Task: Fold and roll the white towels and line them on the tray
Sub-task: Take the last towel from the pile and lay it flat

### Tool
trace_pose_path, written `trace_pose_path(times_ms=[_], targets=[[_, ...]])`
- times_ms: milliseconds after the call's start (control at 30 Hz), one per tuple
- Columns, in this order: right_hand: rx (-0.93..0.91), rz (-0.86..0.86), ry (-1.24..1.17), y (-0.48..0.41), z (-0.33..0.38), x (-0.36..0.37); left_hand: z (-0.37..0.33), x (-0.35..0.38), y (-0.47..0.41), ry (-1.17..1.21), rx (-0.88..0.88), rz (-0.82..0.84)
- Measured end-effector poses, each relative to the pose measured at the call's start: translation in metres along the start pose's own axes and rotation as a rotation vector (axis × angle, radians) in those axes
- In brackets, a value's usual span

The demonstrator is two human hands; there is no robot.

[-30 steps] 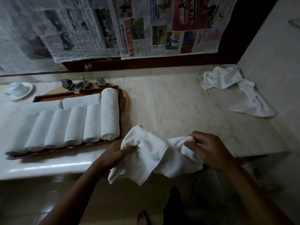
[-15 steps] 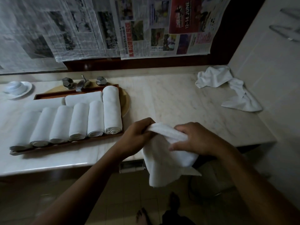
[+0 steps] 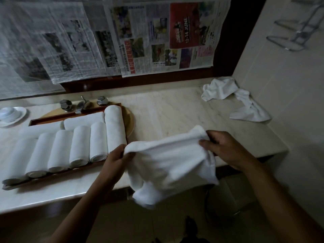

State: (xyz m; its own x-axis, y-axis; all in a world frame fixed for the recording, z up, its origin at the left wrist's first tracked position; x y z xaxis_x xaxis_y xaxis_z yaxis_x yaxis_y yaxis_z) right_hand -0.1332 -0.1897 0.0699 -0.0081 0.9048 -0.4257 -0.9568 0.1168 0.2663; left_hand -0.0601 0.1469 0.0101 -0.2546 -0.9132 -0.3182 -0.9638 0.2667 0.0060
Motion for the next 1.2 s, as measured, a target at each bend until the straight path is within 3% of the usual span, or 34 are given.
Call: trace_pose_path(times_ms=[100, 200, 367, 567, 700, 767, 867, 933, 1033, 1100, 1200], targets=[[-0.001, -0.048, -0.189, -0.001, 0.010, 0.009, 0.001, 0.005, -0.003, -0.290, 0.061, -0.034], [-0.036, -0.087, -0.271, -0.001, 0.023, 0.027, -0.017, 0.017, 0.001, -0.364, 0.190, -0.074], [-0.032, -0.081, -0.244, -0.001, 0.042, 0.062, -0.059, 0.069, 0.031, -0.070, 0.203, 0.348], [-0.070, 0.024, -0.163, 0.006, 0.068, 0.077, -0.071, 0.086, 0.022, -0.079, 0.248, -0.050], [-0.169, -0.256, 0.444, 0.010, 0.072, 0.050, -0.080, 0.070, 0.006, -0.275, 0.325, -0.033], [-0.149, -0.296, 0.711, 0.009, 0.064, 0.041, -0.088, 0.061, 0.001, -0.313, 0.370, -0.015], [-0.137, -0.373, 0.900, 0.005, 0.047, 0.031, -0.094, 0.051, -0.007, -0.363, 0.392, -0.022], [-0.161, -0.460, 0.942, 0.003, 0.038, 0.019, -0.094, 0.046, -0.009, -0.393, 0.396, 0.047], [-0.161, -0.485, 0.898, 0.000, 0.017, 0.006, -0.076, 0.044, -0.008, -0.541, 0.338, 0.303], [-0.176, -0.470, 0.811, -0.001, -0.001, 0.003, -0.054, 0.043, -0.004, -0.651, 0.279, 0.456], [-0.105, -0.338, 0.572, -0.003, -0.042, 0.001, -0.021, 0.037, -0.002, -0.686, 0.249, 0.515]])
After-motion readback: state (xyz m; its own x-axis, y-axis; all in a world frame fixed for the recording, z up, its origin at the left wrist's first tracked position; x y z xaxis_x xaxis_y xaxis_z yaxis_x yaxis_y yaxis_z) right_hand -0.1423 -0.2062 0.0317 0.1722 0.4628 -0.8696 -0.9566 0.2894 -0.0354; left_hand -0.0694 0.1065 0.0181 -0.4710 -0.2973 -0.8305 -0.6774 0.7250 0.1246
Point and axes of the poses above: each hand's wrist, its own y-axis away from the middle knuckle, its own x-axis out of the palm, z = x × y, the point moved 4 cm from there along -y, towards the middle knuckle, and after that the axes turned 8 degrees about x, right-handed, at the moved point
